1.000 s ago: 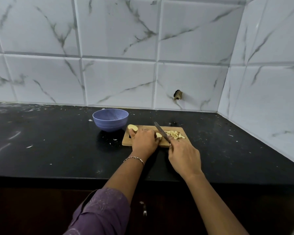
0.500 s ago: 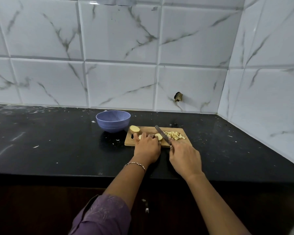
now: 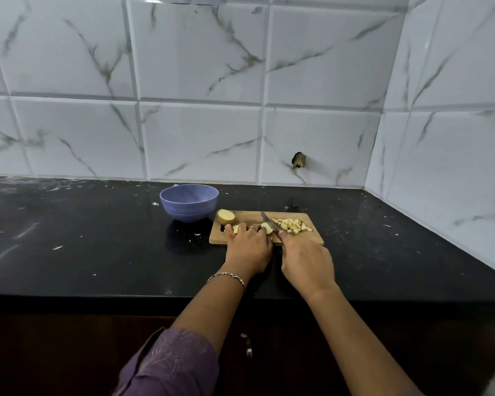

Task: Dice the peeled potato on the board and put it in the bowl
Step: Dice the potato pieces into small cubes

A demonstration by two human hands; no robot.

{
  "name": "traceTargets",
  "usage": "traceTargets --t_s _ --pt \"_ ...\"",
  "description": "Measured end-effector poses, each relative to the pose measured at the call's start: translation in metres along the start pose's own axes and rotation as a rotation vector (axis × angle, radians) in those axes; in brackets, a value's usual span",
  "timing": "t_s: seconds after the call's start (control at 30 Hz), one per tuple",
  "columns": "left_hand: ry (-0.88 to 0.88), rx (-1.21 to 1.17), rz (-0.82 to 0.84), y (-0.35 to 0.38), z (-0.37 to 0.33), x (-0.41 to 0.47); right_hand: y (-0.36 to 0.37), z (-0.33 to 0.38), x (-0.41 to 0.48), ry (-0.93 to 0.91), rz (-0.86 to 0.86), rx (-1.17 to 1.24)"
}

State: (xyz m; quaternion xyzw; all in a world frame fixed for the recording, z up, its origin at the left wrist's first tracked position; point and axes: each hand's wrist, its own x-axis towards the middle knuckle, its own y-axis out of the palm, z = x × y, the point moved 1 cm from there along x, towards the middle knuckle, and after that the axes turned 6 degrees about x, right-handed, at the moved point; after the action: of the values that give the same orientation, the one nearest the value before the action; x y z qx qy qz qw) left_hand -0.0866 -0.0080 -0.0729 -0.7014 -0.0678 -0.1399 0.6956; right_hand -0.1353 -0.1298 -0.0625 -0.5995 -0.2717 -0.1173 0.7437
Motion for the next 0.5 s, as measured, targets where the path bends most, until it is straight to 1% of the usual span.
traceTargets --t_s 0.37,0.5 --pt "0.006 -0.003 -0.010 0.0023 0.0003 0.0015 -0.0022 0.0045 0.0074 -0.100 0.045 -0.100" --pt "0.007 0.007 -0.009 0.0035 0.0010 0.0007 0.0017 0.0078 0.0080 -0.110 0.029 -0.129"
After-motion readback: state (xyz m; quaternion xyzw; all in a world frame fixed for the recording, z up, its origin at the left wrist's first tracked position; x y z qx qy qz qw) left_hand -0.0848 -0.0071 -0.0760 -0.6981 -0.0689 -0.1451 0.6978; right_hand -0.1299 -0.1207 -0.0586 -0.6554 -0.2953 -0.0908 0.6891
